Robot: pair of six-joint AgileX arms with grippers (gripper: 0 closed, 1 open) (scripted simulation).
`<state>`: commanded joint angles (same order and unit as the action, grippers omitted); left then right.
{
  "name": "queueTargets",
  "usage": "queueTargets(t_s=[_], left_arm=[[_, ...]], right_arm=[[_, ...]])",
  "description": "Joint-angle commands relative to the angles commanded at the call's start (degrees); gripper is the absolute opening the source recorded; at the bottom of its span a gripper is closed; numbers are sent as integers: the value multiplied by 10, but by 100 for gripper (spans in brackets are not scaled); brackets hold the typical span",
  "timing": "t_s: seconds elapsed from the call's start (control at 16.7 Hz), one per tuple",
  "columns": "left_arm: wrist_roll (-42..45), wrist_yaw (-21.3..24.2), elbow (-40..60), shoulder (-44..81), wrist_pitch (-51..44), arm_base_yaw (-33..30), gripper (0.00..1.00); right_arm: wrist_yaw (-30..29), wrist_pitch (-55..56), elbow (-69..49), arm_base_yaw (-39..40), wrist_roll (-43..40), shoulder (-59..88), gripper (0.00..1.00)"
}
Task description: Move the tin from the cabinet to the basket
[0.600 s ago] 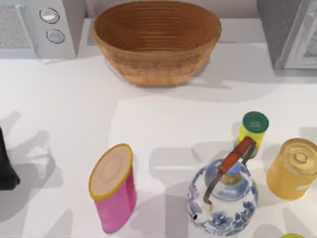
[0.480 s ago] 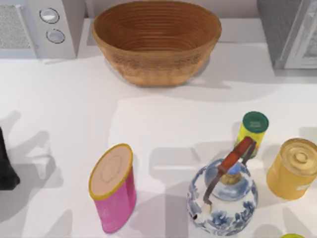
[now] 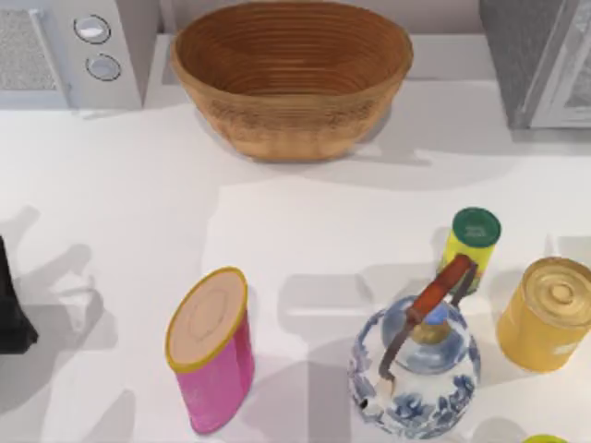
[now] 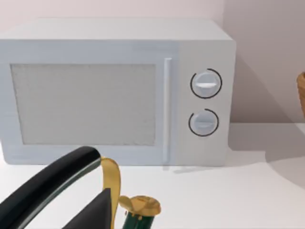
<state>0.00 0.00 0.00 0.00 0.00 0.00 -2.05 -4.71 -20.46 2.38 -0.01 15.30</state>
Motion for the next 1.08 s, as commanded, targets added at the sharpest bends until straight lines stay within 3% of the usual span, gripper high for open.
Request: queueTargets(t_s=[0.72, 1.08], left_arm=[[0, 0, 0, 0, 0, 0, 100], [0, 0, 0, 0, 0, 0, 100]], right_arm=[[-64, -136, -549, 57, 7, 424, 100], [-87, -181, -742, 76, 9, 570, 100]])
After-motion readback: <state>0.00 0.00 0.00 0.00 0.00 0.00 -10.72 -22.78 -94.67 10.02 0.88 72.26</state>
